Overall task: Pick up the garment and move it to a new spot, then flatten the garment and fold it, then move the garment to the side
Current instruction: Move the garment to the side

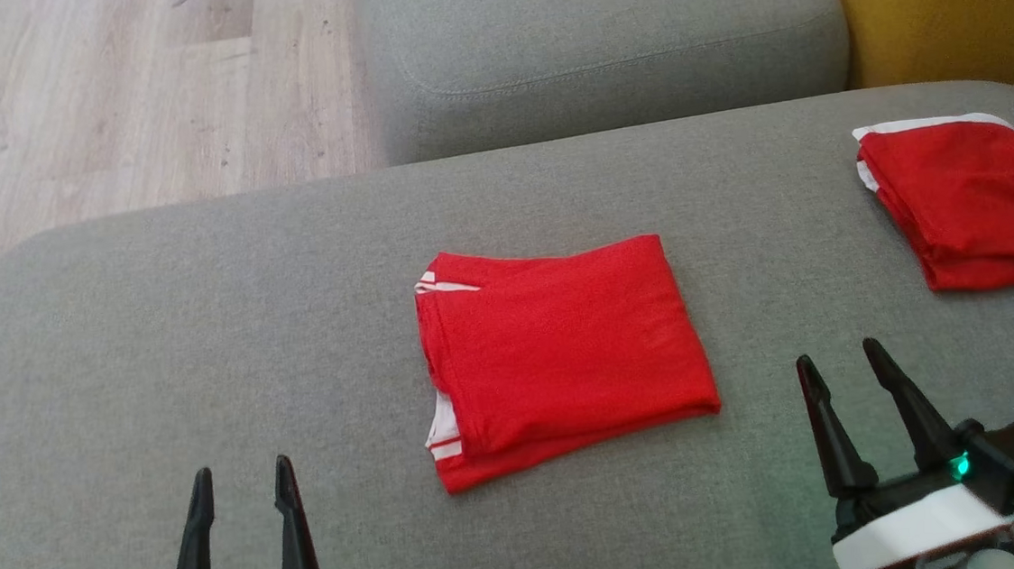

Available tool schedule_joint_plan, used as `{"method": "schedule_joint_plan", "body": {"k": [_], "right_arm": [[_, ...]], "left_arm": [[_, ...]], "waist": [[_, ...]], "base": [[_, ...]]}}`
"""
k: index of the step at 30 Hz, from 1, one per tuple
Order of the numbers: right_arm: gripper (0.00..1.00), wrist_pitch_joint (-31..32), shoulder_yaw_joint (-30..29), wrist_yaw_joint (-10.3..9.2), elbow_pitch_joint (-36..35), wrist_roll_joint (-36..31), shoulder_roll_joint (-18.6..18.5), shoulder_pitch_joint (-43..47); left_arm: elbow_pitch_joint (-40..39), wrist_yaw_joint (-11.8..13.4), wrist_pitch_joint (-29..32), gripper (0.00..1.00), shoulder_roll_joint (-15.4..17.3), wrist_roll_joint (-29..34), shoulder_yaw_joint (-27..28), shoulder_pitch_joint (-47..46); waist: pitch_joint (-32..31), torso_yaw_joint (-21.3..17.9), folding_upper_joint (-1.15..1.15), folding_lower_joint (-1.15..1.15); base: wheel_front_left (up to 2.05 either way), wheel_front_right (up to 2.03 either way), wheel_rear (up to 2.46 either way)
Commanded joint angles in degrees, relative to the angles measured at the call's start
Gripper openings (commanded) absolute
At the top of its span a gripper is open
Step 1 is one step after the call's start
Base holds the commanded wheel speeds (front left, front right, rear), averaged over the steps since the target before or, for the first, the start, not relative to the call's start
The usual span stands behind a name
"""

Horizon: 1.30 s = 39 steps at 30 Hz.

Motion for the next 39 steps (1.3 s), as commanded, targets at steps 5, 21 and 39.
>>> {"method": "schedule_joint_plan", "body": {"k": [5, 21, 39], "right_arm": [[1.0, -0.8, 0.8, -0.04, -1.9, -0.6, 0.2, -0.3], [1.0, -0.8, 0.4, -0.04, -1.3, -1.7, 0.8, -0.1], [1.0, -0.8, 1.2, -0.04, 3.0, -1.5, 2.5, -6.0]], "left_arm": [[-1.4, -0.3, -0.3, 1.0, -0.3, 0.7, 2.0, -1.6], [0.1, -0.2, -0.3, 1.0, -0.3, 0.6, 2.7, -1.8], [-1.4, -0.6, -0.3, 1.0, -0.3, -1.1, 3.8, -2.9]], "waist": [[0.1, 0.5, 0.0, 0.0], [0.4, 0.4, 0.0, 0.0], [5.1, -1.1, 0.0, 0.0]], "base": [[0.0, 0.0, 0.0], [0.0, 0.0, 0.0], [0.0, 0.0, 0.0]]}}
